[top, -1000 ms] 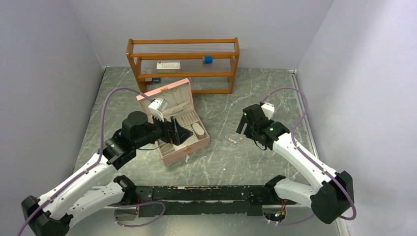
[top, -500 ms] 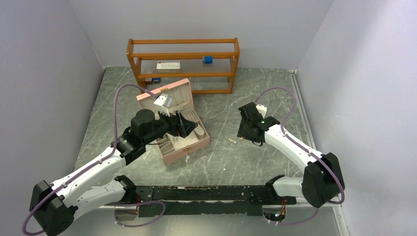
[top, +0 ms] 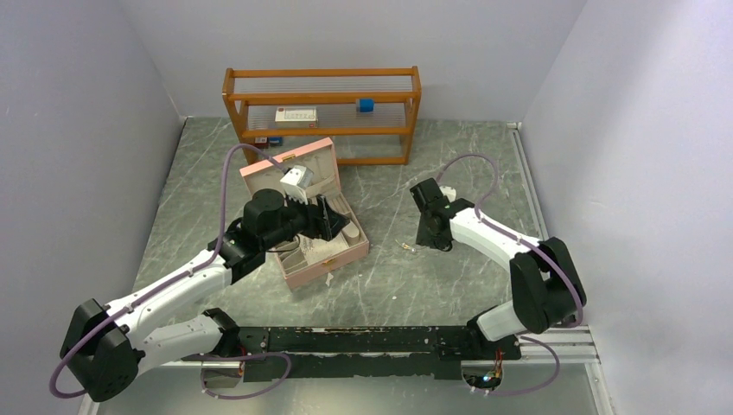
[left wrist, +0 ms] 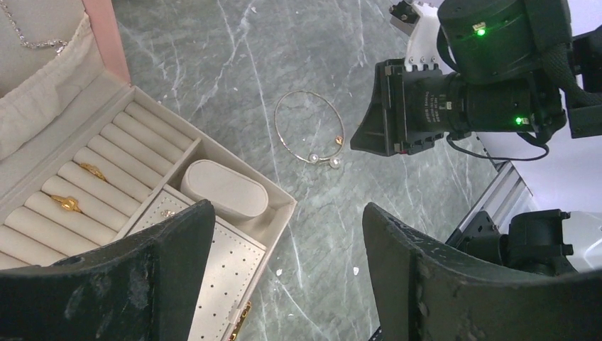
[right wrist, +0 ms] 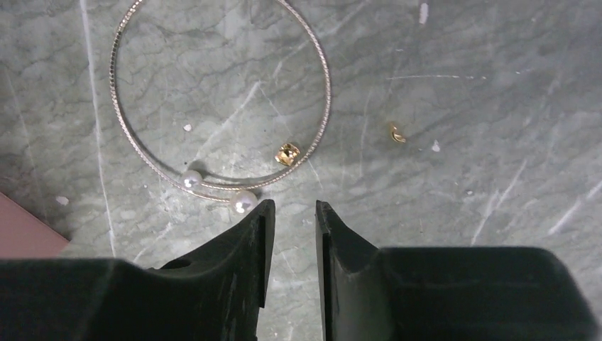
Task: Organize the mixed jewelry
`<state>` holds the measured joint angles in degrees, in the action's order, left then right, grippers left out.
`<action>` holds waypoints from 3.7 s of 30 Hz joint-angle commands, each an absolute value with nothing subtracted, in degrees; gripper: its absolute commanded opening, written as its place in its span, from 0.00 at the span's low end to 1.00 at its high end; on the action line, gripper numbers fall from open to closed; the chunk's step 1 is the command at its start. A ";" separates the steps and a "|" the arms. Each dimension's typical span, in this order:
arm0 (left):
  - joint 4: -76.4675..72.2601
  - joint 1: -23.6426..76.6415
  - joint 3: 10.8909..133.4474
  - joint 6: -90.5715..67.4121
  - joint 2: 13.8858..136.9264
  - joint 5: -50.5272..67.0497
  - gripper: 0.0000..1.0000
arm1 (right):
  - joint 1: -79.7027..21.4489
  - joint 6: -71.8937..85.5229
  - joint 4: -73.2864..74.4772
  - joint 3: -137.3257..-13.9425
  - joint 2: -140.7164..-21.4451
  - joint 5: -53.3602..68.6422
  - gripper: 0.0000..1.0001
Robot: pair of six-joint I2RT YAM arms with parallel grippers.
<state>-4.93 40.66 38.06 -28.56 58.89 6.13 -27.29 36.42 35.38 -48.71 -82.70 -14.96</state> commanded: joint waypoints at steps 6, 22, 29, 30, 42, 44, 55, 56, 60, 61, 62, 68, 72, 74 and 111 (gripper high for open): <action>-6.85 40.96 39.51 -27.07 58.86 4.92 0.80 | -26.81 34.83 31.32 -51.82 -87.39 -15.91 0.27; -6.94 40.95 39.44 -27.78 60.52 6.15 0.77 | -26.63 35.93 34.18 -55.20 -92.34 -20.61 0.23; -7.17 40.96 39.55 -27.94 60.97 6.71 0.76 | -26.65 35.61 33.32 -54.39 -92.54 -19.40 0.22; -7.13 40.96 39.63 -27.95 60.94 6.72 0.76 | -26.63 35.55 33.11 -54.26 -92.78 -19.26 0.22; -7.17 40.96 39.38 -28.39 61.29 6.83 0.74 | -26.63 35.26 32.22 -54.33 -93.87 -18.81 0.06; -7.24 40.95 39.33 -28.35 61.21 6.77 0.74 | -26.64 35.06 32.28 -54.32 -93.61 -18.63 0.02; -7.19 40.93 39.68 -30.01 61.42 7.44 0.75 | -26.67 33.70 29.77 -53.43 -89.83 -15.73 0.00; -7.08 40.95 39.95 -30.31 61.55 7.74 0.77 | -26.66 33.38 28.85 -53.11 -88.80 -14.86 0.00; -5.46 40.90 42.18 -31.74 62.16 9.54 0.85 | -26.64 32.05 23.52 -51.54 -83.34 -10.03 0.00; -5.23 40.87 42.67 -32.33 62.28 10.21 0.87 | -26.64 31.69 22.09 -50.98 -81.87 -8.63 0.00; -5.24 40.87 43.16 -33.23 62.35 11.11 0.89 | -26.64 31.47 20.38 -50.42 -80.56 -7.21 0.00; -13.56 40.78 46.36 -43.82 64.97 21.53 0.93 | -26.61 31.58 9.11 -49.56 -73.51 4.84 0.00; -19.47 40.74 48.43 -55.29 66.94 25.27 0.94 | -26.69 32.63 -0.39 -49.21 -69.18 10.39 0.00; -18.14 39.53 50.67 -59.16 67.69 25.20 0.93 | -26.63 33.02 -5.25 -48.97 -66.76 11.88 0.00; -39.94 34.69 56.84 -86.68 73.73 45.32 0.60 | -26.68 50.05 -35.97 -45.69 -59.07 35.33 0.00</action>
<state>-33.32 34.92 57.54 -82.43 72.95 43.24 -27.05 49.12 -33.65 -46.24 -58.81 33.06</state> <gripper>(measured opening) 0.619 0.008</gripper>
